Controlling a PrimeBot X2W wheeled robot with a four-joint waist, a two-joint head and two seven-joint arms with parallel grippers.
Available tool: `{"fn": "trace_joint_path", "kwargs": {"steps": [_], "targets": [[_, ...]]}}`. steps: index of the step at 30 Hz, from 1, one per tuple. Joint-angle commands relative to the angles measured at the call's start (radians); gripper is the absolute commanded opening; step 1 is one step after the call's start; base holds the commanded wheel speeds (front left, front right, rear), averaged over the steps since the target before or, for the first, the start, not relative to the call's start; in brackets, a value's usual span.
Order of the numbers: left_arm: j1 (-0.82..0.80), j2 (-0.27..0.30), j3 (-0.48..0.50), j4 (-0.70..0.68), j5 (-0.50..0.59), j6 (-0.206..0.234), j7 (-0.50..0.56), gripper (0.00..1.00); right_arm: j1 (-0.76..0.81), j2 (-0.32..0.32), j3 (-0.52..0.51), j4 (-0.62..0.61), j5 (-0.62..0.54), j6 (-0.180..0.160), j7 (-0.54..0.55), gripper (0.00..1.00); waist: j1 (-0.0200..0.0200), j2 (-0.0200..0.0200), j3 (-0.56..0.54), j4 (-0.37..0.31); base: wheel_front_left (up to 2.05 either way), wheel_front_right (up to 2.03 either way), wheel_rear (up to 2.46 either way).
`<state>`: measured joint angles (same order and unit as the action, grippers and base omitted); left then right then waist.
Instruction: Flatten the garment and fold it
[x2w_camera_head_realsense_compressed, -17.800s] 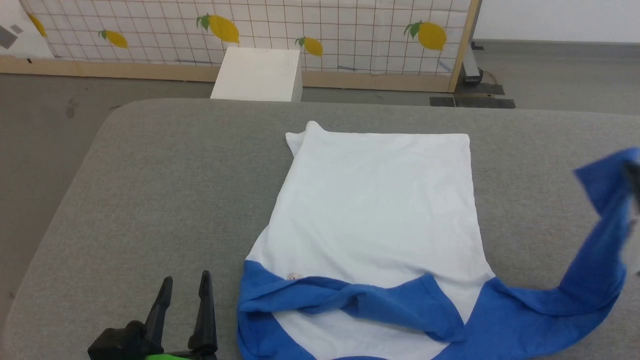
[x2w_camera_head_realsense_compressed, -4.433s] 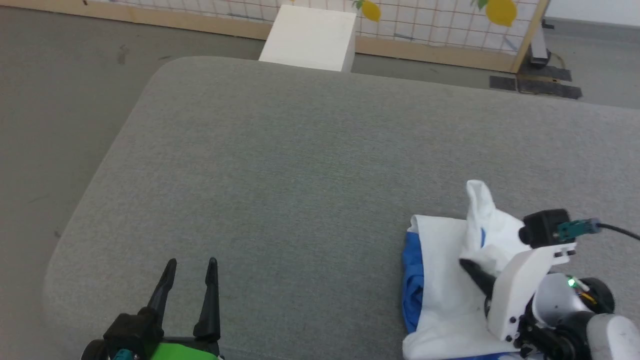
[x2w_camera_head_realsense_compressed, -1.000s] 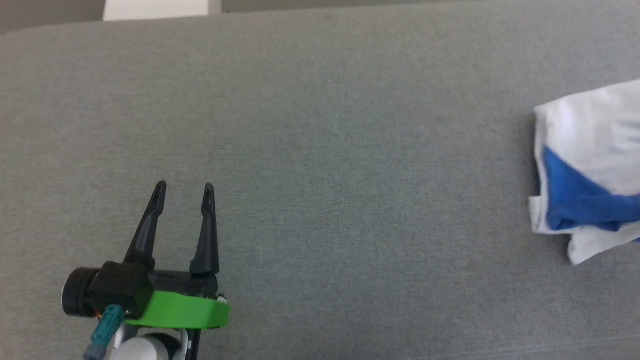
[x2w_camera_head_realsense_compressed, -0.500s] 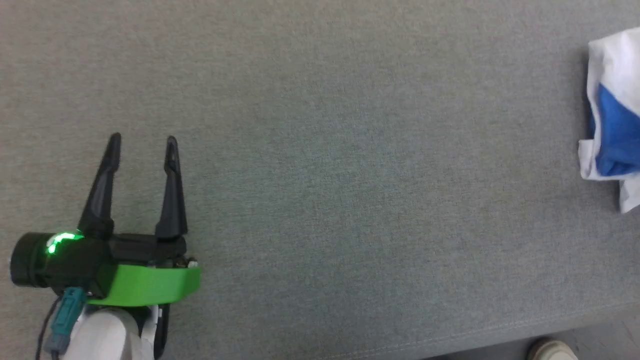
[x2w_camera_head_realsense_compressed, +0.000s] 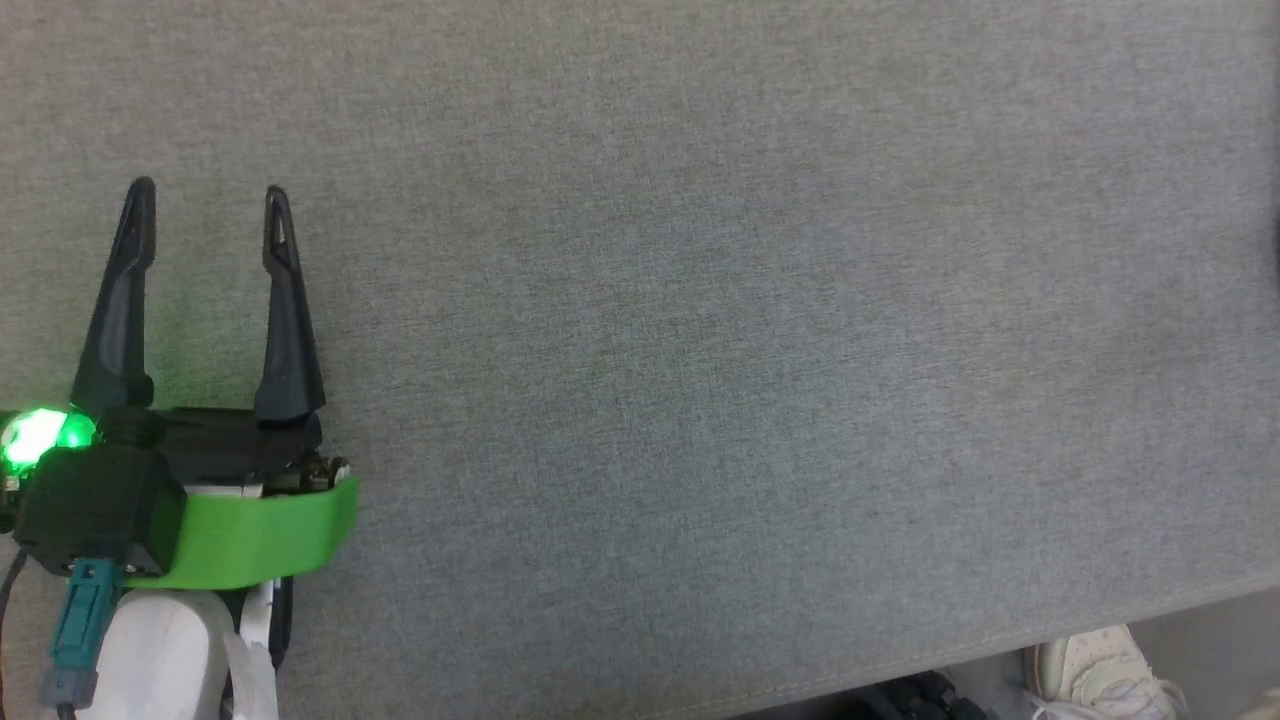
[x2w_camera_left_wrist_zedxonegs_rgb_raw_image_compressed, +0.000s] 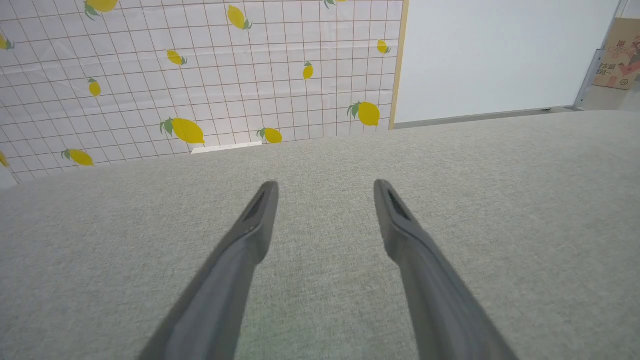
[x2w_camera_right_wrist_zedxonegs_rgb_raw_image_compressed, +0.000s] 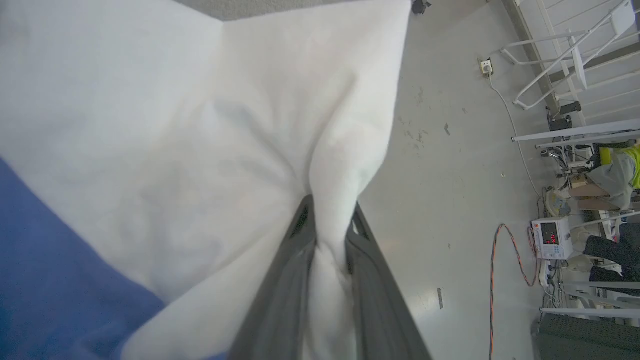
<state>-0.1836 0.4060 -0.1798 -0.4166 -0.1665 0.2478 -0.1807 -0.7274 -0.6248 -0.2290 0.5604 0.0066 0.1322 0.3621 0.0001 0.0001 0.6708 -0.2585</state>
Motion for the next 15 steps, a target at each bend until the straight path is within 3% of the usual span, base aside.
{"fn": "trace_joint_path", "kwargs": {"steps": [1, 2, 5, 6, 7, 8, 15], "targets": [[-0.019, 0.008, 0.002, -0.006, 0.008, 0.007, -0.003, 1.0, -0.022, 0.004, -0.001, 0.02, -0.011, -0.002, -0.013, 0.04, -0.0001, -0.0001, 0.009, 0.003, 0.0, 0.0, 0.0], [-0.021, 0.008, 0.002, -0.007, 0.009, 0.008, -0.003, 1.0, -0.027, 0.005, -0.001, 0.032, -0.015, -0.002, -0.018, 0.09, -0.0001, -0.0001, 0.01, 0.003, 0.0, 0.0, 0.0], [-0.025, 0.006, 0.002, -0.011, 0.012, 0.012, -0.011, 1.0, -0.044, 0.005, -0.006, 0.071, -0.029, -0.002, -0.036, 0.43, -0.0001, -0.0001, 0.01, 0.004, 0.0, 0.0, 0.0], [-0.026, 0.005, 0.001, -0.012, 0.012, 0.013, -0.014, 1.0, -0.05, 0.005, -0.008, 0.083, -0.034, -0.002, -0.043, 0.82, -0.0001, -0.0001, 0.008, 0.005, 0.0, 0.0, 0.0], [-0.026, 0.004, 0.001, -0.012, 0.011, 0.014, -0.017, 1.0, -0.054, 0.005, -0.01, 0.092, -0.039, -0.002, -0.05, 0.96, -0.0001, -0.0001, 0.007, 0.005, 0.0, 0.0, 0.0], [-0.026, 0.003, 0.0, -0.011, 0.011, 0.014, -0.019, 1.0, -0.059, 0.004, -0.011, 0.104, -0.045, -0.002, -0.058, 1.0, -0.0001, -0.0001, 0.004, 0.006, 0.0, 0.0, 0.0], [-0.017, -0.009, -0.004, 0.015, -0.002, 0.016, -0.038, 1.0, -0.08, 0.002, -0.022, 0.168, -0.069, -0.002, -0.1, 1.0, -0.0001, -0.0001, -0.044, 0.014, 0.0, 0.0, 0.0]]}}
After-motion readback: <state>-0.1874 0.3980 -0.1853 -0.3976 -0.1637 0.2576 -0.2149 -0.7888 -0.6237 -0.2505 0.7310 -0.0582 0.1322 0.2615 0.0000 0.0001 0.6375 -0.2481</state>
